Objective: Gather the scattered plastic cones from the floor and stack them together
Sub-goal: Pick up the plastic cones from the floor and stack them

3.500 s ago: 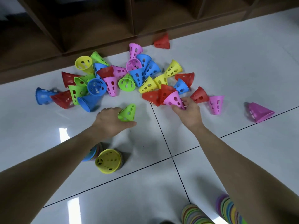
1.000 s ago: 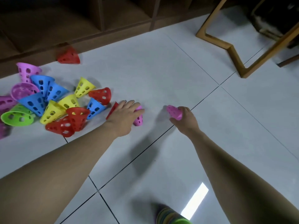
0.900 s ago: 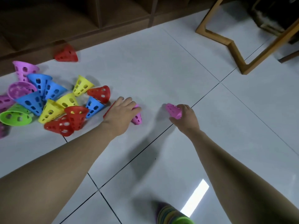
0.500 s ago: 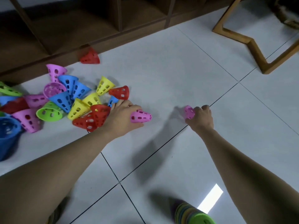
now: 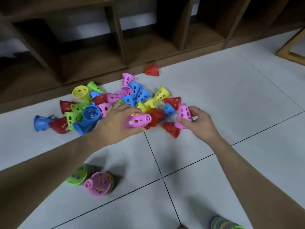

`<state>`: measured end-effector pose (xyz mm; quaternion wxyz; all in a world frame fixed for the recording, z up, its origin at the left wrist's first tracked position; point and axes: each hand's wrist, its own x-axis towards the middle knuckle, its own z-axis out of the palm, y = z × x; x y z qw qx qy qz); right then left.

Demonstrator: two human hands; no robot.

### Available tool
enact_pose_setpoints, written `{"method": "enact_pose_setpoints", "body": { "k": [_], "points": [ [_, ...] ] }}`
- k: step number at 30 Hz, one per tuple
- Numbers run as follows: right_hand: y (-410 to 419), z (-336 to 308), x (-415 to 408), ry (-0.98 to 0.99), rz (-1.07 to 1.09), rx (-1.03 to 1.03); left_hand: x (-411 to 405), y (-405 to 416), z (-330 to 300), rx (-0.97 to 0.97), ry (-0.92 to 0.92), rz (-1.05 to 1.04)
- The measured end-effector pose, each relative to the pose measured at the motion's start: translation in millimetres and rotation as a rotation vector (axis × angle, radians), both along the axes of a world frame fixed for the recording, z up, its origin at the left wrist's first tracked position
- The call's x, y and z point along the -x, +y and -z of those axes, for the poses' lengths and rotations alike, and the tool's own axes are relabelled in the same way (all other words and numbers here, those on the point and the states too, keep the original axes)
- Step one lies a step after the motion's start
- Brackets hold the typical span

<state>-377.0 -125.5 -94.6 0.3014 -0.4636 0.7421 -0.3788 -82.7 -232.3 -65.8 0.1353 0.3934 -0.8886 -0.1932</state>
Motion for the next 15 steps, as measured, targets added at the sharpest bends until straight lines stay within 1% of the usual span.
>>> {"method": "enact_pose_setpoints", "body": {
  "k": [5, 8, 11, 15],
  "points": [
    [-16, -30, -95, -0.053, -0.252, 0.152, -90, 28, -37, 0.023, -0.010, -0.149],
    [-10, -41, -151, -0.098, -0.425, 0.199, -135, 52, -51, -0.022, 0.041, -0.280],
    [5, -40, -204, -0.055, -0.573, 0.197, -172, 77, -57, -0.096, 0.080, -0.382],
    [26, -22, -250, 0.003, -0.697, 0.159, -200, 99, -52, -0.211, 0.140, -0.503]
  ]
}}
